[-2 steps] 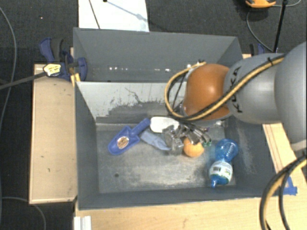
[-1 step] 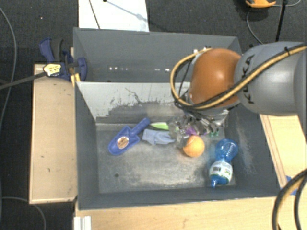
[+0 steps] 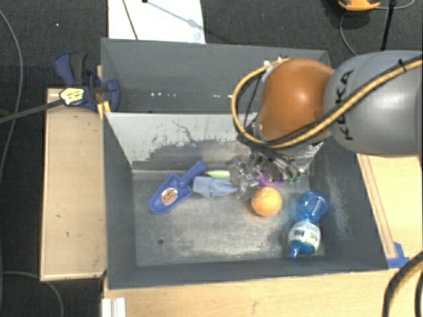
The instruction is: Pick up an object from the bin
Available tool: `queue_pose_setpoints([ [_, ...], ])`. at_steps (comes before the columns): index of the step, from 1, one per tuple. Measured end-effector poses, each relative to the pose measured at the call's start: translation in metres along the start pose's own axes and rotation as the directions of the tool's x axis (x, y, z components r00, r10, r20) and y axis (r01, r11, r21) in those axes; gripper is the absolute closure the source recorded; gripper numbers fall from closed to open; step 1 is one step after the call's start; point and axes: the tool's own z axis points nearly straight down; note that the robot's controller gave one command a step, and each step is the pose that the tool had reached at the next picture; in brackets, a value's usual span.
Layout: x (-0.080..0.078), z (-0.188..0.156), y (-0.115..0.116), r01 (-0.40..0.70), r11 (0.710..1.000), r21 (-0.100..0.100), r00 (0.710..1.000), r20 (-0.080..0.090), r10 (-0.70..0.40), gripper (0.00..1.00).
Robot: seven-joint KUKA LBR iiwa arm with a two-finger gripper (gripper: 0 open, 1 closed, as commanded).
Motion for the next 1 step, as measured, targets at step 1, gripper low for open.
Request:
queue_pose_setpoints([
  [1,-0.0012,-0.0552,-0.0051,0.018,1.0,-0.003,1.0,-0.01,-0.018,1.0],
])
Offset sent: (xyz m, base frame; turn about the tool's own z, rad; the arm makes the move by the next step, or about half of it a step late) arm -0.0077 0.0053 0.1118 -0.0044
